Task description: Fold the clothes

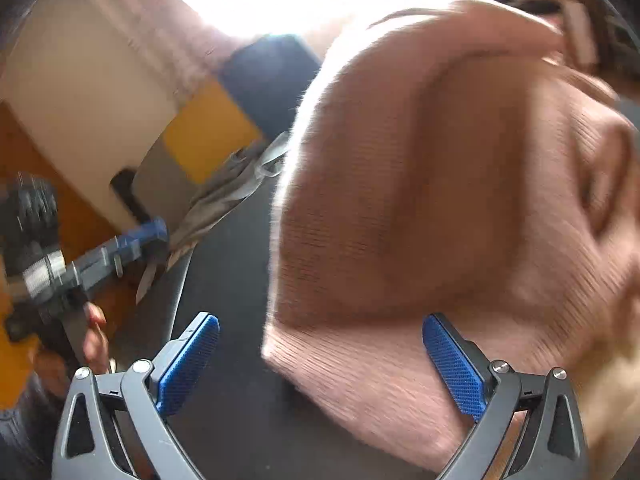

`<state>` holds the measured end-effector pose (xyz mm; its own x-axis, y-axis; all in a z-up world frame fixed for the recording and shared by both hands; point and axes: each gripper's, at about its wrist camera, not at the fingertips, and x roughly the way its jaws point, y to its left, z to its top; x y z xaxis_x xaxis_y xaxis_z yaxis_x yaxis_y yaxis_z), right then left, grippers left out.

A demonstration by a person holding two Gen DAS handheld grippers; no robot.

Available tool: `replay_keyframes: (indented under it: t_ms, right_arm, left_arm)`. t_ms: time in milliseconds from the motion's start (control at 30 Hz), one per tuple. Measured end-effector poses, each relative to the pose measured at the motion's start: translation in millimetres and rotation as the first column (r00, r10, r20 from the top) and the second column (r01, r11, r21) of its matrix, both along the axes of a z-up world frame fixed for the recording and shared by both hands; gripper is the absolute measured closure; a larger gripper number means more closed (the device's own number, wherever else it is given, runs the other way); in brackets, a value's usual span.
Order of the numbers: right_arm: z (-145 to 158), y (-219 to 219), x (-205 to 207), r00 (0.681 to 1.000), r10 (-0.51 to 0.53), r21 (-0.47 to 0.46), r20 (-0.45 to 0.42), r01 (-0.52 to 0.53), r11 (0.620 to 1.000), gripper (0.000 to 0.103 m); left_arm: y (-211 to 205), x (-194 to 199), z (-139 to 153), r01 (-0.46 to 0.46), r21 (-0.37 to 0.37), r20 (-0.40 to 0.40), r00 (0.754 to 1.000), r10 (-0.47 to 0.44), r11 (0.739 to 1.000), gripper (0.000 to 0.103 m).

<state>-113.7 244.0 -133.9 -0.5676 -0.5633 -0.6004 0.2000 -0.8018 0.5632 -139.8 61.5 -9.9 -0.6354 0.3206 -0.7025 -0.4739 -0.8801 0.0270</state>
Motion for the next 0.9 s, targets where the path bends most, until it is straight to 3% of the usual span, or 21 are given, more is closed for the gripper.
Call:
replay_keyframes:
  t_ms: [100, 233, 433, 467, 533, 567, 600, 667, 733, 900]
  right_arm:
    - [-7, 12, 4, 0.999, -0.055, -0.014, -0.002, 0.055, 0.998, 0.0]
    - [-6, 32, 18, 0.991, -0.125, 0.016, -0.04, 0.126, 0.992, 0.0]
    - [13, 77, 23, 0.96, -0.254, -0.019, -0.118, 0.254, 0.967, 0.0]
    - [16, 91, 23, 0.954, -0.272, -0.027, -0.123, 0.271, 0.962, 0.0]
    - [18, 117, 16, 0.935, -0.326, -0.048, -0.137, 0.322, 0.946, 0.001]
    - [19, 125, 11, 0.927, -0.346, -0.052, -0.147, 0.342, 0.938, 0.003]
    - [20, 133, 2, 0.912, -0.374, -0.041, -0.169, 0.372, 0.927, 0.018]
    - [17, 145, -13, 0.897, -0.41, -0.055, -0.165, 0.407, 0.912, 0.057]
    - [8, 160, -37, 0.879, -0.458, -0.105, -0.134, 0.447, 0.889, 0.064]
    - [-11, 178, -77, 0.864, -0.502, -0.175, -0.028, 0.491, 0.854, 0.064]
  left_arm:
    - [50, -22, 6, 0.081, -0.107, -0.059, 0.994, -0.088, 0.991, 0.033]
    - [112, -51, 10, 0.166, -0.249, -0.112, 0.974, -0.198, 0.954, 0.033]
    - [152, -90, -21, 0.221, -0.359, -0.035, 0.968, -0.249, 0.907, 0.032]
    - [153, -92, -26, 0.225, -0.362, -0.024, 0.968, -0.251, 0.904, 0.041]
    - [148, -95, -32, 0.231, -0.307, -0.009, 0.969, -0.245, 0.923, 0.062]
    - [145, -96, -34, 0.232, -0.273, -0.001, 0.97, -0.242, 0.934, 0.067]
    - [139, -96, -35, 0.222, -0.227, 0.002, 0.974, -0.228, 0.948, 0.07]
    - [128, -93, -35, 0.201, -0.154, 0.004, 0.979, -0.203, 0.967, 0.076]
    - [119, -89, -34, 0.187, -0.107, 0.0, 0.982, -0.188, 0.976, 0.078]
    - [106, -79, -27, 0.173, -0.034, -0.012, 0.985, -0.174, 0.984, 0.082]
